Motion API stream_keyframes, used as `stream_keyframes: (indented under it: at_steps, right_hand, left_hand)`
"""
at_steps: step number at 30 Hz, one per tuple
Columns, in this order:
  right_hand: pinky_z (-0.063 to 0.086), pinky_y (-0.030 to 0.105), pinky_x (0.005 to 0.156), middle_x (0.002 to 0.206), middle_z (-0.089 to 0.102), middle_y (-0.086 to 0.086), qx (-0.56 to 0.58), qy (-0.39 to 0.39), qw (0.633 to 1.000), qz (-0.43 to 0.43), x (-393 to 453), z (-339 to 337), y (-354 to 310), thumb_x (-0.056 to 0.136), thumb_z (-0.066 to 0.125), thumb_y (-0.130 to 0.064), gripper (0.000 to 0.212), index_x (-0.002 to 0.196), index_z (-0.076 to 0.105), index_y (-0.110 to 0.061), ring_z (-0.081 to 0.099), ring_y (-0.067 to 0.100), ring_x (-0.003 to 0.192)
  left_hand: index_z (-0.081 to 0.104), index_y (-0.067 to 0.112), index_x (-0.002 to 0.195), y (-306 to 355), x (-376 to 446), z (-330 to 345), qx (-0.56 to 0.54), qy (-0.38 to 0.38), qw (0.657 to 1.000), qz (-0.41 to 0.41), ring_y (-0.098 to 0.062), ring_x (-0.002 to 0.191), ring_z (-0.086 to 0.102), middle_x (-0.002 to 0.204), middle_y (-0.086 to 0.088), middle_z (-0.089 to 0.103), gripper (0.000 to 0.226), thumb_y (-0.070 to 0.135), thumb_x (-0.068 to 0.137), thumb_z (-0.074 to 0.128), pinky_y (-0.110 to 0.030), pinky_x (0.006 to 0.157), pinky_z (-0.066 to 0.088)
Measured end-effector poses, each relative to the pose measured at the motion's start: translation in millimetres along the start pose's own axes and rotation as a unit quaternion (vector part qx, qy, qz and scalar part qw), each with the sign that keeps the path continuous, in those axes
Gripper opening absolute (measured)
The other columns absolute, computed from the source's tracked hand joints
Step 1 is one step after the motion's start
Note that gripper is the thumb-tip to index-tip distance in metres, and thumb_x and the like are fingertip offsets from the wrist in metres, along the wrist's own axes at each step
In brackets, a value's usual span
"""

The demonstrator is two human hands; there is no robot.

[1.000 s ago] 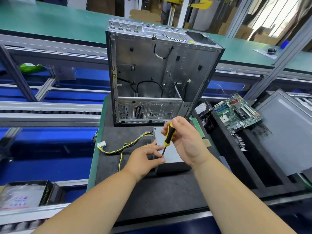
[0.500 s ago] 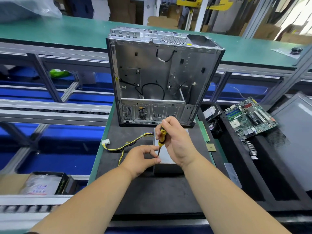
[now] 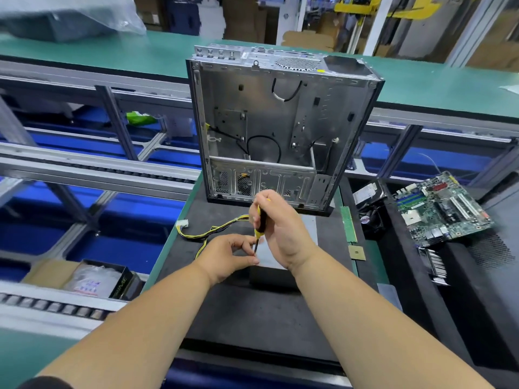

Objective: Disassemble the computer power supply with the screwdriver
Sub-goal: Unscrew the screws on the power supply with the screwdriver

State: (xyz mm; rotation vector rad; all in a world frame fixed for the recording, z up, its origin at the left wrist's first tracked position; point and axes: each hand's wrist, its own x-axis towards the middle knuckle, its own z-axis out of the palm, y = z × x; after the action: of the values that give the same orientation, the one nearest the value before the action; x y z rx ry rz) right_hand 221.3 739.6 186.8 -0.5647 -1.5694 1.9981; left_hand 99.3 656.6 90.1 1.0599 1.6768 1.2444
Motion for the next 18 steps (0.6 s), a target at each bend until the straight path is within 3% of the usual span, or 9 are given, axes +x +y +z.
stream_keyframes:
  at_steps: [3,7,11,15,18]
  right_hand:
    - [0.034,0.031,0.067,0.071,0.056,-0.003,-0.007,0.014,1.0,-0.008,0.9,-3.0,-2.9,0.091,0.055,-0.032,0.018,0.081,0.048,-0.019,0.048,0.014,0.068]
    - [0.044,0.029,0.072,0.083,0.064,-0.003,-0.026,0.004,1.0,0.0,1.4,-7.5,-9.5,0.103,0.049,-0.02,0.02,0.087,0.059,-0.013,0.058,0.014,0.078]
    - [0.042,0.038,0.082,0.072,0.06,0.0,0.001,-0.004,1.0,-0.012,-1.0,-11.0,-12.0,0.106,0.034,-0.012,0.038,0.084,0.065,-0.008,0.055,0.017,0.073]
    - [0.035,0.035,0.075,0.065,0.049,0.001,0.047,-0.018,0.999,0.003,-4.2,-10.1,-6.4,0.108,0.029,-0.029,0.044,0.086,0.061,-0.009,0.045,0.014,0.063]
    - [0.032,0.035,0.069,0.066,0.048,-0.004,0.018,-0.034,0.999,0.007,-5.2,-9.5,-5.0,0.096,0.047,-0.038,0.023,0.085,0.053,-0.019,0.044,0.012,0.063]
  left_hand:
    - [0.063,0.012,0.065,-0.5,-0.5,0.8,-0.013,-0.003,1.0,0.0,-0.001,0.11,0.064,0.113,0.002,0.072,0.027,-0.004,0.072,0.082,-0.015,0.094,0.046]
    - [0.062,0.01,0.069,0.5,-1.7,-1.0,0.0,-0.013,1.0,-0.004,0.001,0.114,0.062,0.111,0.007,0.073,0.023,-0.002,0.074,0.081,-0.014,0.092,0.047]
    - [0.06,0.011,0.068,2.6,-2.8,0.4,0.007,0.0,1.0,-0.009,-0.002,0.113,0.063,0.115,0.004,0.072,0.026,-0.002,0.074,0.082,-0.027,0.101,0.046]
    - [0.061,0.01,0.069,4.1,-3.8,1.1,0.014,0.009,1.0,-0.013,-0.006,0.116,0.062,0.118,-0.004,0.07,0.025,0.0,0.073,0.083,-0.031,0.104,0.046]
    - [0.06,0.008,0.07,4.2,-4.1,2.0,-0.001,0.006,1.0,-0.01,-0.011,0.117,0.063,0.117,-0.009,0.07,0.025,-0.004,0.074,0.081,-0.03,0.103,0.047]
